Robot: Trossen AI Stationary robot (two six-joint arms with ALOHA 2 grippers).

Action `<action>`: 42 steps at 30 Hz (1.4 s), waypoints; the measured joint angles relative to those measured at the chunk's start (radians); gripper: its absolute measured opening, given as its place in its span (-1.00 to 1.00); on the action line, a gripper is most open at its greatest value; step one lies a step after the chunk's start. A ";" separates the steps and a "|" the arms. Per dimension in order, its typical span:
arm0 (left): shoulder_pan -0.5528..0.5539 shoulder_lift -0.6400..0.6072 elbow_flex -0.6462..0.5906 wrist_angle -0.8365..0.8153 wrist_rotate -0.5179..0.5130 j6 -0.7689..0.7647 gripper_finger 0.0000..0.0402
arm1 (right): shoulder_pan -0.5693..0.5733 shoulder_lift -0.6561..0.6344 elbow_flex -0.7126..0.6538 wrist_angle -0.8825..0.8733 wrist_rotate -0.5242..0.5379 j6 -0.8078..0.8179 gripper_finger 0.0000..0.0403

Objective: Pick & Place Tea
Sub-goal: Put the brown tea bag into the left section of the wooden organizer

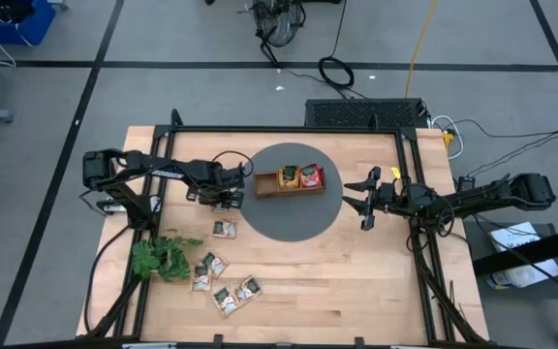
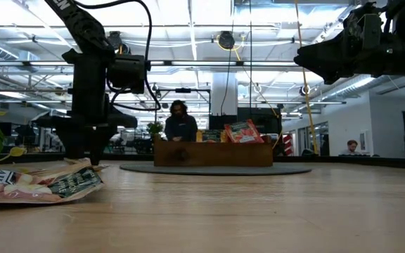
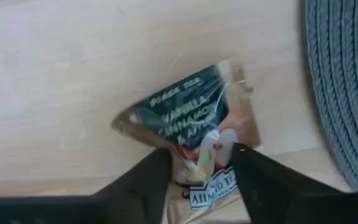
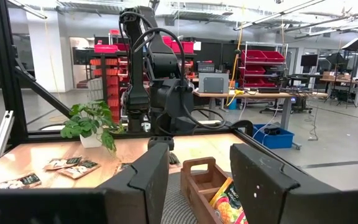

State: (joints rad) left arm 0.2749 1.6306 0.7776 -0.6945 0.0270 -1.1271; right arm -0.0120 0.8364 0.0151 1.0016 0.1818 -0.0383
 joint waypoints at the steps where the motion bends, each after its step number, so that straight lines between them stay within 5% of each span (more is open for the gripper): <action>1: 0.000 0.000 0.000 0.000 0.002 0.000 -0.24 | 0.000 0.000 0.000 0.000 0.000 0.000 -0.23; 9: 0.000 -0.006 -0.001 0.009 0.012 0.113 -0.93 | 0.000 0.000 0.000 0.000 0.000 0.000 -0.23; 14: -0.023 -0.087 -0.011 0.010 -0.057 0.146 -0.96 | 0.000 0.000 0.000 0.000 0.000 0.000 -0.23; 25: -0.147 -0.310 -0.005 0.254 -0.444 0.206 -0.98 | 0.000 0.000 0.000 0.000 0.000 0.000 -0.23; 33: -0.214 -0.236 -0.004 0.659 -0.638 0.488 -0.98 | 0.000 0.000 0.000 0.000 0.000 0.000 -0.23; 42: -0.233 -0.019 -0.004 0.961 -0.658 0.598 -0.98 | 0.000 0.001 0.000 -0.012 0.000 0.000 -0.23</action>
State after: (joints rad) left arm 0.0418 1.6114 0.7741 0.2666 -0.6308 -0.5288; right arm -0.0123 0.8378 0.0154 0.9893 0.1818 -0.0383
